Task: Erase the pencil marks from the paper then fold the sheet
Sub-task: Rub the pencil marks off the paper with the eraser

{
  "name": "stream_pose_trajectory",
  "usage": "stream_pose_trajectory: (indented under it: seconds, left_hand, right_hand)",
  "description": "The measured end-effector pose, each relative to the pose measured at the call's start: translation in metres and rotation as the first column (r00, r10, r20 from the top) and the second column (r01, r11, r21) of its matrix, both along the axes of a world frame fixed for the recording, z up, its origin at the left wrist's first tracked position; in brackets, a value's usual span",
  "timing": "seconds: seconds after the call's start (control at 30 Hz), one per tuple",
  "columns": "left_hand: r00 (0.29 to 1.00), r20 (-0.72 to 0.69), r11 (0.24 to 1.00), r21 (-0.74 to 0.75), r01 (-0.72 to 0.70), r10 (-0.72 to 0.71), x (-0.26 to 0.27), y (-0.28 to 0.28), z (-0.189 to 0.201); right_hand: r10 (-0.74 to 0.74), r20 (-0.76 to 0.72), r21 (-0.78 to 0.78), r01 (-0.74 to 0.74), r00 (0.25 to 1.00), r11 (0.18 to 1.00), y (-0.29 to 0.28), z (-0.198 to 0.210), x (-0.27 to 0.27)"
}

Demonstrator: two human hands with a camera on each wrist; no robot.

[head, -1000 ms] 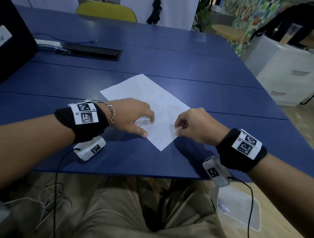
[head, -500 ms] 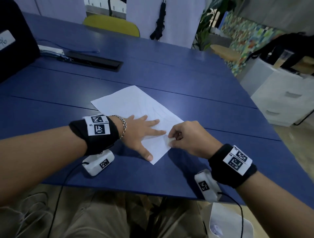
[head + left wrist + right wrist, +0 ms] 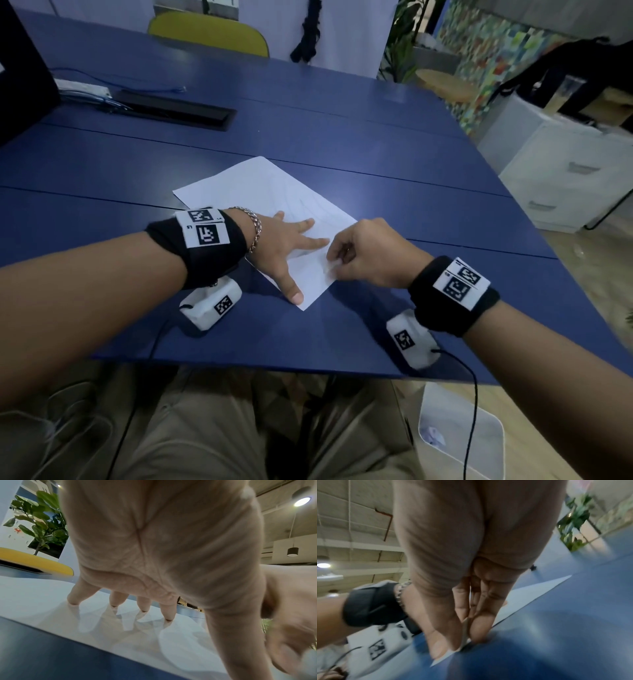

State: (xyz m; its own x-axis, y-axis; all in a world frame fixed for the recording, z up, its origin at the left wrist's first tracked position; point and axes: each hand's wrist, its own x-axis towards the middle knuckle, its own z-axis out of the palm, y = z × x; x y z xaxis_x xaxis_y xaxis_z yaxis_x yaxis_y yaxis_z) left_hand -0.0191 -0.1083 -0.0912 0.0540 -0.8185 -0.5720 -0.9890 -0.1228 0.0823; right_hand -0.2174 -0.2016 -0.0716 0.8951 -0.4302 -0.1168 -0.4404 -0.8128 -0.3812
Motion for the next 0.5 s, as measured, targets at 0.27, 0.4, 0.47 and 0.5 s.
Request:
stream_pose_trajectory:
  seconds: [0.27,0.4,0.47,0.5]
  left_hand:
    - [0.999,0.027,1.0,0.004,0.024,-0.024,0.001,-0.003,-0.003]
    - [1.0,0.025,1.0,0.001,0.02,-0.02,0.003,-0.004,-0.006]
    - [0.999,0.021,1.0,-0.01,0.029,-0.029,0.002,-0.004,-0.005]
    - [0.999,0.022,0.999,-0.016,0.035,-0.035,0.001,-0.004,-0.004]
  right_hand:
    - [-0.037,0.03,-0.078,0.04,0.999,0.996,-0.009,0.001,0.002]
    - [0.131,-0.025,0.001,-0.131,0.991,0.991,0.022,-0.007,-0.006]
    - [0.115,-0.026,0.014,-0.115,0.993,0.993,0.02,-0.007,-0.004]
    - [0.083,-0.014,-0.004,-0.083,0.996,0.997,0.015,-0.006,-0.002]
